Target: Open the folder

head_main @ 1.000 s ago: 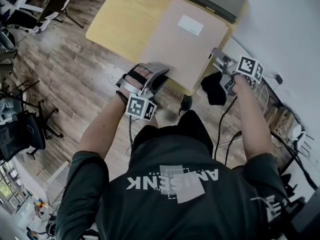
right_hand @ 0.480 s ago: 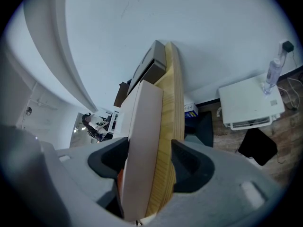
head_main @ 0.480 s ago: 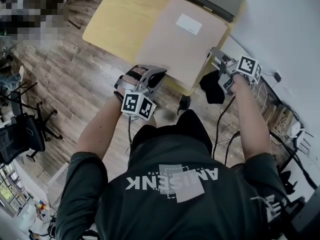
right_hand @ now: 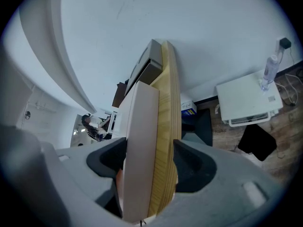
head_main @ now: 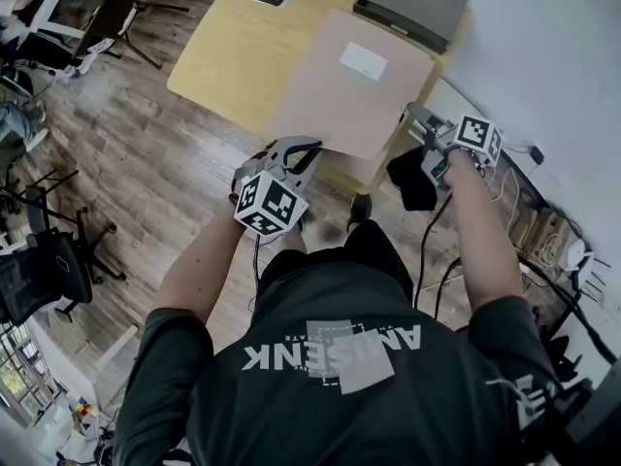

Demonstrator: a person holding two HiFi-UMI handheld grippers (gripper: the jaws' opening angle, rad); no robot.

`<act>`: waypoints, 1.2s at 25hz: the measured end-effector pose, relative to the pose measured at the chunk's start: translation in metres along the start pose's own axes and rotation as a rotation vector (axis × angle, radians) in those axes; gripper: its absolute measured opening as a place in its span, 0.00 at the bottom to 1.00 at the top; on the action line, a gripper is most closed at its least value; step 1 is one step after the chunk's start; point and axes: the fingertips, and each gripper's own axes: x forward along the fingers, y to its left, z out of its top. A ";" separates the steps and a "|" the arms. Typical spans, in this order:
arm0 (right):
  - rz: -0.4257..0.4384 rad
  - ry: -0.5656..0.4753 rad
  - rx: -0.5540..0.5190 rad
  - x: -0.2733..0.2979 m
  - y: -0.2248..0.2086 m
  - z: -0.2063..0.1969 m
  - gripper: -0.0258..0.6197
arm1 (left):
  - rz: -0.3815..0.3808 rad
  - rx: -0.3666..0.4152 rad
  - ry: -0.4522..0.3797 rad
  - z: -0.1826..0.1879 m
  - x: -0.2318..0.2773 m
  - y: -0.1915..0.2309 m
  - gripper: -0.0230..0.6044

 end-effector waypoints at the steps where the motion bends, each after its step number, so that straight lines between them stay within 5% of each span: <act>1: -0.002 0.003 0.004 0.000 0.000 0.000 0.52 | -0.003 -0.013 -0.002 0.001 -0.001 0.001 0.05; 7: -0.031 0.015 -0.010 -0.001 -0.001 0.000 0.52 | 0.034 -0.155 -0.072 0.019 -0.015 0.016 0.04; 11: -0.032 0.025 -0.022 -0.001 -0.002 0.000 0.52 | 0.094 -0.148 -0.114 0.038 -0.036 0.029 0.04; 13: -0.039 0.032 -0.024 -0.002 -0.002 0.000 0.52 | 0.128 -0.210 -0.148 0.039 -0.048 0.039 0.04; 23: -0.094 0.033 -0.057 -0.003 -0.001 0.003 0.52 | 0.304 -0.496 -0.147 -0.012 -0.096 0.095 0.04; 30: -0.182 0.016 -0.121 -0.008 -0.001 0.005 0.52 | 0.355 -0.660 -0.167 -0.042 -0.111 0.125 0.04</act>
